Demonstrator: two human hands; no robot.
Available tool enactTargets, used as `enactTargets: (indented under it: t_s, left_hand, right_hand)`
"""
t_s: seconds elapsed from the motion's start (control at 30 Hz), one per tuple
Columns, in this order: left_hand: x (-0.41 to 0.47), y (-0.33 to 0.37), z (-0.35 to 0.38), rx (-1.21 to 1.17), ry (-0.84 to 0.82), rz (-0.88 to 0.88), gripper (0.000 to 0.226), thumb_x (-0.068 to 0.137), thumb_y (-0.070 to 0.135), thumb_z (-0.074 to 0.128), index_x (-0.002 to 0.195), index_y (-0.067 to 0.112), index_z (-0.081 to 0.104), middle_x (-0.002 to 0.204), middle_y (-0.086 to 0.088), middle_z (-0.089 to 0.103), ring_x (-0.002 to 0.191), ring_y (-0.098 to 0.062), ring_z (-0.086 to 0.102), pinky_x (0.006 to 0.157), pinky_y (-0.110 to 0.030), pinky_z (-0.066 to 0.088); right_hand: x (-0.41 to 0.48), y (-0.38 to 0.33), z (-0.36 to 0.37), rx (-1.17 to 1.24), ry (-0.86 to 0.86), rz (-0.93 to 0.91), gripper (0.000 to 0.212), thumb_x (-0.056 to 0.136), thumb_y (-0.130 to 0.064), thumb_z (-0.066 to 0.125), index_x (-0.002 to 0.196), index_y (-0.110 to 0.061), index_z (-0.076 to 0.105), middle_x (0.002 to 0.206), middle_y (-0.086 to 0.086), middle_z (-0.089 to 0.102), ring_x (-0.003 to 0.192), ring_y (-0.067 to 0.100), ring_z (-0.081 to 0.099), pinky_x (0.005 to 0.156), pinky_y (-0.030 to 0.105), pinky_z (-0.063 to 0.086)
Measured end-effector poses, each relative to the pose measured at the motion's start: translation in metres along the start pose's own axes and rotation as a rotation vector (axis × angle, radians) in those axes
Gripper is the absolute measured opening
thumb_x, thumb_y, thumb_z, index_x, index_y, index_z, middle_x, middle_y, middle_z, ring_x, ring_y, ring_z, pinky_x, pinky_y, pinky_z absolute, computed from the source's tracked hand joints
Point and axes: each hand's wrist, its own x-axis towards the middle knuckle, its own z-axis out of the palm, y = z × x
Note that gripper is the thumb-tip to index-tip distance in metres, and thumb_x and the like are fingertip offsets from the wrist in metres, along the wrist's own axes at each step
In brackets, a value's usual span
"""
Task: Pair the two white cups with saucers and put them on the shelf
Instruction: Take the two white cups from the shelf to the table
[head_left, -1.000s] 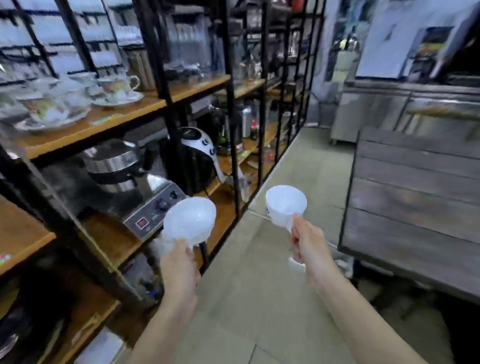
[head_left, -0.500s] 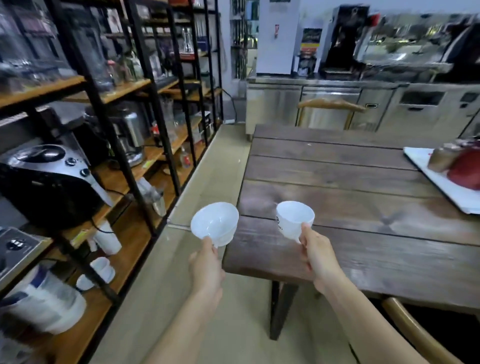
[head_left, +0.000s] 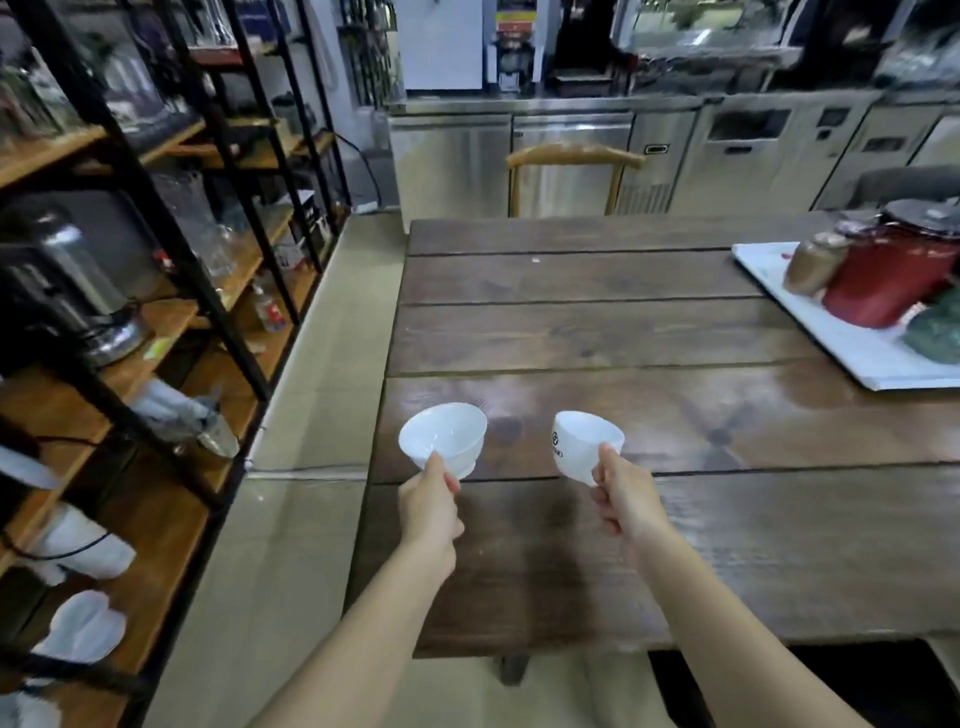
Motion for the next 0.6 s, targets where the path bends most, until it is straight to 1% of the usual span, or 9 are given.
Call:
enactTargets:
  t_s: [0.1,0.2,0.3,0.37,0.43,0.5,0.57,0.6]
  left_hand:
    - [0.015,0.001,0.019,0.06,-0.014,-0.026,0.043,0.097,0.033,0.042,0.06,0.01,0.045,0.058,-0.003,0.033,0.047,-0.014,0.023,0.041,-0.021,0.017]
    - [0.031,0.002,0.036,0.097,-0.019,-0.018,0.043,0.097,0.031,0.042,0.06,0.009,0.046,0.06,-0.003,0.035,0.048,-0.014,0.025,0.044,-0.024,0.02]
    - [0.041,0.0,0.047,0.135,0.007,-0.01,0.045,0.098,0.032,0.042,0.062,0.007,0.051,0.06,-0.003,0.04,0.048,-0.015,0.031,0.046,-0.026,0.029]
    - [0.047,-0.004,0.054,0.157,0.012,-0.012,0.046,0.099,0.033,0.041,0.063,0.006,0.054,0.059,-0.004,0.04,0.048,-0.015,0.034,0.049,-0.026,0.033]
    - [0.051,-0.006,0.058,0.179,0.011,-0.016,0.046,0.099,0.034,0.041,0.064,0.007,0.055,0.059,-0.004,0.04,0.049,-0.016,0.036,0.052,-0.028,0.036]
    - [0.054,-0.008,0.061,0.192,0.018,-0.017,0.046,0.099,0.034,0.041,0.065,0.007,0.056,0.06,-0.004,0.044,0.049,-0.016,0.038,0.055,-0.028,0.039]
    - [0.057,-0.01,0.063,0.183,0.03,-0.013,0.042,0.099,0.033,0.043,0.069,0.007,0.058,0.063,-0.005,0.051,0.049,-0.015,0.042,0.057,-0.029,0.042]
    - [0.058,-0.01,0.064,0.18,0.036,-0.016,0.037,0.098,0.032,0.044,0.075,0.008,0.059,0.067,-0.005,0.054,0.049,-0.015,0.044,0.058,-0.029,0.045]
  right_hand:
    - [0.028,-0.003,0.0,0.036,-0.009,0.012,0.039,0.095,-0.033,0.039,0.059,-0.017,0.04,0.057,0.0,0.036,0.044,0.012,0.026,0.044,0.024,0.019]
    - [0.056,-0.005,0.0,0.075,-0.006,0.006,0.04,0.096,-0.03,0.039,0.059,-0.016,0.04,0.056,0.0,0.035,0.039,0.009,0.027,0.039,0.019,0.02]
    - [0.076,-0.003,0.001,0.099,-0.012,0.003,0.037,0.096,-0.029,0.04,0.06,-0.018,0.041,0.057,0.0,0.035,0.043,0.01,0.026,0.041,0.022,0.018]
    - [0.089,0.002,0.001,0.092,-0.033,-0.012,0.037,0.096,-0.027,0.041,0.06,-0.017,0.041,0.056,0.0,0.034,0.038,0.008,0.028,0.041,0.022,0.018]
    - [0.101,0.008,0.0,0.078,-0.065,-0.057,0.039,0.097,-0.023,0.041,0.059,-0.014,0.042,0.056,0.002,0.035,0.032,0.005,0.029,0.038,0.021,0.021]
    - [0.108,0.012,-0.003,0.057,-0.087,-0.1,0.04,0.098,-0.02,0.042,0.059,-0.011,0.043,0.058,0.006,0.038,0.032,0.004,0.031,0.037,0.023,0.026]
    - [0.112,0.013,-0.007,0.027,-0.096,-0.119,0.038,0.098,-0.021,0.044,0.063,-0.008,0.05,0.063,0.009,0.047,0.033,0.005,0.034,0.034,0.021,0.029]
    - [0.113,0.014,-0.009,0.008,-0.097,-0.118,0.036,0.097,-0.022,0.045,0.066,-0.006,0.053,0.066,0.01,0.053,0.032,0.005,0.036,0.033,0.02,0.031]
